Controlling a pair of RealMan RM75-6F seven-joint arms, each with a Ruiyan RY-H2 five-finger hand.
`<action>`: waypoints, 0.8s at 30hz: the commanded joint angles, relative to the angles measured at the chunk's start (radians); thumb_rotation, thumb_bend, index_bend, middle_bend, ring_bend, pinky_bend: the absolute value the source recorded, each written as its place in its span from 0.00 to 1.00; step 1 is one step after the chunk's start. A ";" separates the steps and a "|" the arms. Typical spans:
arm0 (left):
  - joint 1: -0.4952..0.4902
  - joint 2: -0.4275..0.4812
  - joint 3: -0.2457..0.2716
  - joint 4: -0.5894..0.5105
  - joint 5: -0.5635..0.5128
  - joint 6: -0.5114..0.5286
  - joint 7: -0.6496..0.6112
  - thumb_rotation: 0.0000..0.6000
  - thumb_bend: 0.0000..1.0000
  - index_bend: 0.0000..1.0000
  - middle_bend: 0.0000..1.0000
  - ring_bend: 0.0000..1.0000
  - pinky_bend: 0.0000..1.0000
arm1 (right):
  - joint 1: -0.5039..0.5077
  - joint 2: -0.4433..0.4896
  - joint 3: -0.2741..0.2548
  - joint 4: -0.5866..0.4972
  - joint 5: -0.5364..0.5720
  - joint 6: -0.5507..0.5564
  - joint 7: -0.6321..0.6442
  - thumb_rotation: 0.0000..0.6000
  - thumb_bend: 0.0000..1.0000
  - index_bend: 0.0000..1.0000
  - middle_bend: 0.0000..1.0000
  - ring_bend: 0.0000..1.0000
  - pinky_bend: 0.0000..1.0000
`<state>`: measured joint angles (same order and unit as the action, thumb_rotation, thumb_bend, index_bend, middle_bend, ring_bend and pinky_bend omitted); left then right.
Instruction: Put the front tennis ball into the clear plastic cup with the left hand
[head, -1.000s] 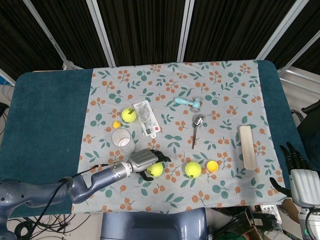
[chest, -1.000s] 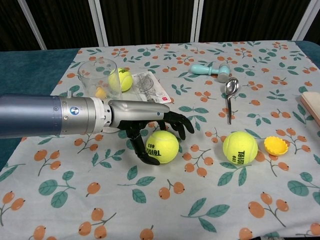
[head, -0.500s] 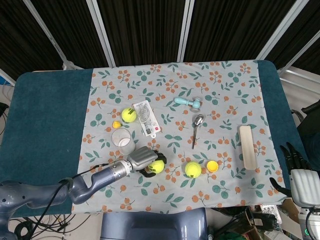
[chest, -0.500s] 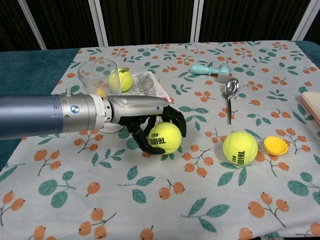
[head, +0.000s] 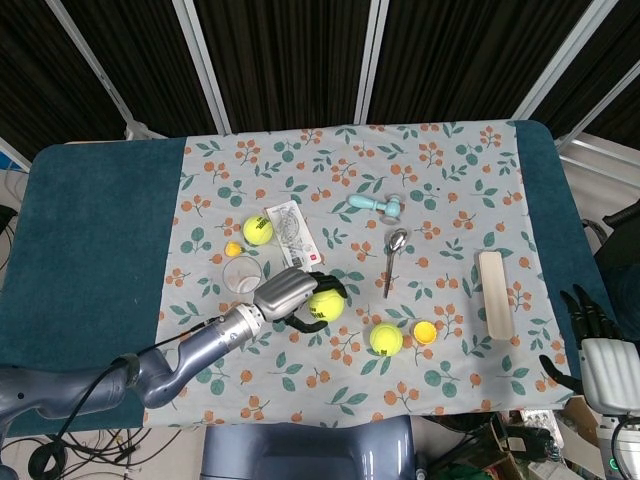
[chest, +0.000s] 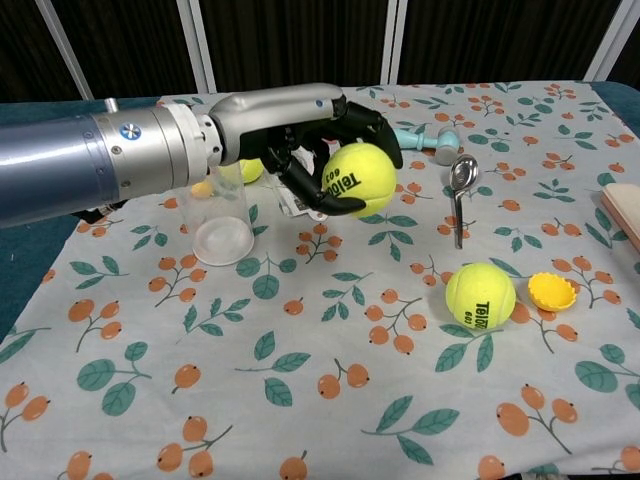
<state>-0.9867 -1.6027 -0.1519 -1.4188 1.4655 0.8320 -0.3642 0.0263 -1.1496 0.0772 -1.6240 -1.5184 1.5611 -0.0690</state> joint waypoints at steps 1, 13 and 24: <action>-0.001 0.029 -0.017 -0.034 0.000 0.009 -0.016 1.00 0.44 0.34 0.44 0.37 0.57 | 0.000 -0.001 0.000 -0.001 -0.001 0.000 -0.002 1.00 0.14 0.01 0.00 0.11 0.26; 0.010 0.165 -0.125 -0.165 -0.035 0.095 0.066 1.00 0.44 0.36 0.45 0.37 0.57 | 0.001 -0.003 0.000 0.000 0.001 -0.001 -0.007 1.00 0.14 0.02 0.00 0.11 0.26; 0.096 0.443 -0.075 -0.332 -0.123 0.065 0.285 1.00 0.43 0.36 0.46 0.37 0.57 | 0.000 -0.004 -0.001 -0.004 -0.003 0.002 -0.009 1.00 0.14 0.02 0.00 0.11 0.26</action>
<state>-0.9229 -1.2081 -0.2491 -1.7174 1.3687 0.8998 -0.1096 0.0268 -1.1533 0.0767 -1.6271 -1.5220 1.5632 -0.0779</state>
